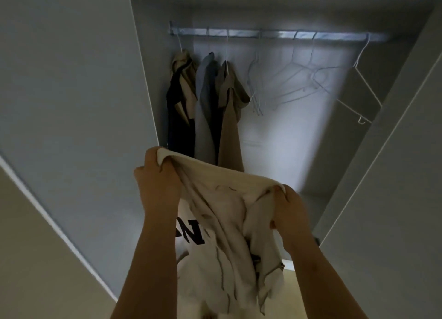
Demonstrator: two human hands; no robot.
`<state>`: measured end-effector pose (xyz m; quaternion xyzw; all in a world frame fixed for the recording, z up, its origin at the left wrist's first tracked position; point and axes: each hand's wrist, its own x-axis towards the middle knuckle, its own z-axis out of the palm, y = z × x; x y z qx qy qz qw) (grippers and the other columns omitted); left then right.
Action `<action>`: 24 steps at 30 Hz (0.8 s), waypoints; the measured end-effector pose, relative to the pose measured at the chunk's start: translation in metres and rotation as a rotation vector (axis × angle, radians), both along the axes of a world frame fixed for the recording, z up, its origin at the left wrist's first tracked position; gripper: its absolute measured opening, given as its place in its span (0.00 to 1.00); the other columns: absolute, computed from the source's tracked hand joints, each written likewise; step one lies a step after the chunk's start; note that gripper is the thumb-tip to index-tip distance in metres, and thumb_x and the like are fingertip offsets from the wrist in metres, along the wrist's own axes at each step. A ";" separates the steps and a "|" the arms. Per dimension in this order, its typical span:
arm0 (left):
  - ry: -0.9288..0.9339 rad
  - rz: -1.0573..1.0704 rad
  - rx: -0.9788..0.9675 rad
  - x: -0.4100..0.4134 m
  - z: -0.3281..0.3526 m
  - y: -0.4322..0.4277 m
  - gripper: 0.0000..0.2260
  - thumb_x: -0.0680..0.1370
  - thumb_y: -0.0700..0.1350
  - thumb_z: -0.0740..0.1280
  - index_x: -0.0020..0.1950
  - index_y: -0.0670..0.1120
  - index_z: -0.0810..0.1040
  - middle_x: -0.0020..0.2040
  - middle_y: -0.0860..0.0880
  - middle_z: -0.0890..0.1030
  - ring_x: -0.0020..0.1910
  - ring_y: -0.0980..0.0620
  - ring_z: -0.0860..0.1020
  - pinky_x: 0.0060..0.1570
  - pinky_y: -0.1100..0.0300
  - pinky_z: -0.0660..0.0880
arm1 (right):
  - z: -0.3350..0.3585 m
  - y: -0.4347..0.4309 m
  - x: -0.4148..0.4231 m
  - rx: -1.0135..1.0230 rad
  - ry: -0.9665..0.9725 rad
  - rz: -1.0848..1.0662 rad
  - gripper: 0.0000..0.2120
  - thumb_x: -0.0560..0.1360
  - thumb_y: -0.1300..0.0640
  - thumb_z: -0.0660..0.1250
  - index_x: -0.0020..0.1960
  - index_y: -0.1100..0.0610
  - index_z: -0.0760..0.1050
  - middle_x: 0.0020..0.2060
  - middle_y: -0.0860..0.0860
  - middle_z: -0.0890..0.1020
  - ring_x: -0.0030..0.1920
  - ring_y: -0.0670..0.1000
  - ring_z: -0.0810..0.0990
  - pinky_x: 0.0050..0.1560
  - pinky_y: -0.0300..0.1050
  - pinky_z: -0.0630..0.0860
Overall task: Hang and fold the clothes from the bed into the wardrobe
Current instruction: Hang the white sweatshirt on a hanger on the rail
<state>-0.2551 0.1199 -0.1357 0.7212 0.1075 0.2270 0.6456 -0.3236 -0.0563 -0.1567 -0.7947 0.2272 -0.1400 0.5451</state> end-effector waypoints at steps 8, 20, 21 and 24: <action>-0.116 -0.061 -0.180 0.136 0.024 -0.033 0.14 0.81 0.36 0.54 0.38 0.50 0.67 0.36 0.53 0.69 0.32 0.63 0.70 0.35 0.70 0.67 | 0.025 -0.014 0.137 0.144 -0.055 0.005 0.09 0.80 0.56 0.58 0.44 0.50 0.75 0.41 0.57 0.78 0.36 0.55 0.77 0.39 0.53 0.77; -0.232 -0.189 -0.185 0.258 0.053 -0.069 0.13 0.81 0.39 0.54 0.42 0.54 0.70 0.38 0.55 0.72 0.30 0.70 0.72 0.35 0.74 0.70 | 0.025 -0.050 0.274 -0.154 -0.012 0.051 0.11 0.77 0.61 0.60 0.55 0.54 0.78 0.54 0.50 0.81 0.48 0.45 0.76 0.53 0.39 0.71; -0.230 -0.184 -0.171 0.264 0.053 -0.072 0.13 0.81 0.40 0.54 0.41 0.54 0.70 0.38 0.55 0.73 0.30 0.69 0.72 0.34 0.74 0.71 | 0.026 -0.054 0.282 -0.186 -0.039 0.040 0.12 0.78 0.61 0.59 0.56 0.54 0.78 0.56 0.49 0.80 0.51 0.44 0.75 0.55 0.38 0.68; -0.224 -0.162 -0.150 0.280 0.055 -0.081 0.10 0.81 0.42 0.54 0.44 0.50 0.72 0.38 0.54 0.73 0.31 0.67 0.73 0.34 0.72 0.71 | 0.034 -0.070 0.310 -0.318 -0.157 -0.028 0.12 0.78 0.60 0.60 0.58 0.55 0.78 0.60 0.50 0.78 0.59 0.49 0.75 0.59 0.36 0.64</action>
